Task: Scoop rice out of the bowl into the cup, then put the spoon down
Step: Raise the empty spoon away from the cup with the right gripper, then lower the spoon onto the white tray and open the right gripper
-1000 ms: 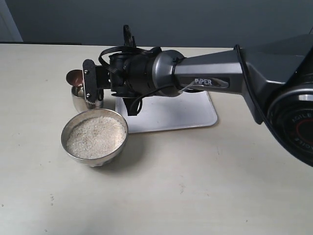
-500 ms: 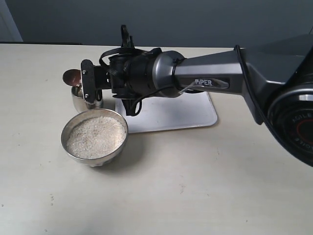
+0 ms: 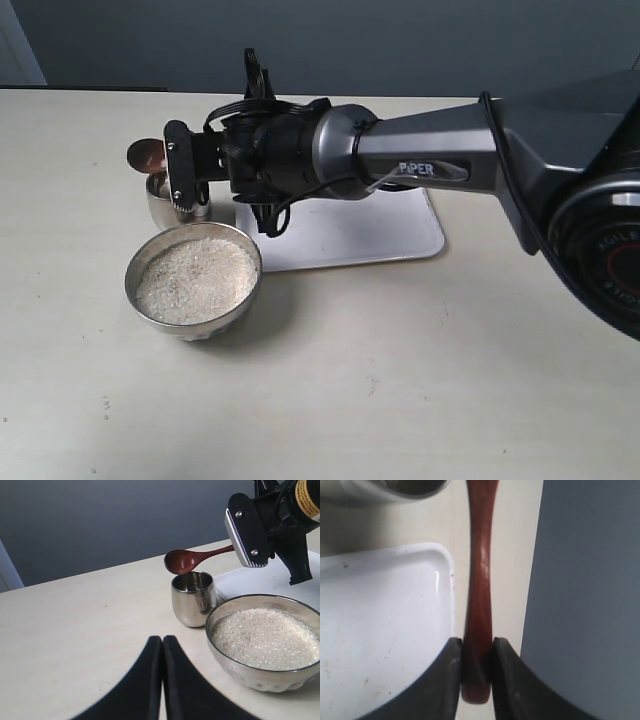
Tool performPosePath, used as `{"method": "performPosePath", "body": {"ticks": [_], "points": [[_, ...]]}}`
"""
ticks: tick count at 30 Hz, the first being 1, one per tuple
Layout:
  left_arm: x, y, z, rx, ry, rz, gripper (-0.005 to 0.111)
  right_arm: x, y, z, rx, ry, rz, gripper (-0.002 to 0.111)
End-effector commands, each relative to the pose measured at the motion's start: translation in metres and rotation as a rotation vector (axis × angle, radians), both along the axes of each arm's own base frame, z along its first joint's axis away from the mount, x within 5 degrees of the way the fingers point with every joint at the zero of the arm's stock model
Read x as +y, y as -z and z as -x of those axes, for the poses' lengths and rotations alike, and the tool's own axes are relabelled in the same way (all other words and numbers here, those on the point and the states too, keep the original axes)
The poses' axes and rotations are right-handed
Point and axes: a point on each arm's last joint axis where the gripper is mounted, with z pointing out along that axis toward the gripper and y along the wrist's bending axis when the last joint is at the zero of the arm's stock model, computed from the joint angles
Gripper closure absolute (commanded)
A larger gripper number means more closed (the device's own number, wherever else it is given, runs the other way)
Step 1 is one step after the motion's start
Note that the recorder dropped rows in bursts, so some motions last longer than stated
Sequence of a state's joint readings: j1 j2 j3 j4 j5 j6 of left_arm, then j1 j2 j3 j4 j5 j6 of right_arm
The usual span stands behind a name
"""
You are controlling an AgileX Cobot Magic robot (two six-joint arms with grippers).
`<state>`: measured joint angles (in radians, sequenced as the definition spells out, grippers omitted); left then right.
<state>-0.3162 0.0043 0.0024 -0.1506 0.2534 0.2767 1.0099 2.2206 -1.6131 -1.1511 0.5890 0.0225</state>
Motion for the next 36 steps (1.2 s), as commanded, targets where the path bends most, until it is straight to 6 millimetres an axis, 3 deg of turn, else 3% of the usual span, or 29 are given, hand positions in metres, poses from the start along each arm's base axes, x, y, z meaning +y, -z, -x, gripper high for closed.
{"method": "performPosePath", "body": {"ticks": [1, 12, 21, 27, 36], "points": [[0.0, -0.002, 0.0, -0.022, 0.001, -0.001, 0.106, -0.004, -0.001, 0.0, -0.017, 0.008, 0.008, 0.109], [0.0, -0.002, 0.0, -0.023, 0.001, -0.003, 0.106, -0.011, -0.014, -0.002, -0.04, 0.082, -0.018, 0.109], [0.0, -0.002, 0.0, -0.023, 0.001, -0.003, 0.106, -0.057, -0.049, -0.021, 0.008, 0.377, -0.057, 0.109], [0.0, -0.002, 0.0, -0.023, 0.001, -0.003, 0.106, -0.083, -0.041, -0.03, 0.147, 0.548, -0.044, 0.109], [0.0, -0.002, 0.0, -0.023, 0.001, -0.003, 0.106, -0.106, -0.01, -0.013, 0.363, 0.627, -0.022, 0.109]]}}
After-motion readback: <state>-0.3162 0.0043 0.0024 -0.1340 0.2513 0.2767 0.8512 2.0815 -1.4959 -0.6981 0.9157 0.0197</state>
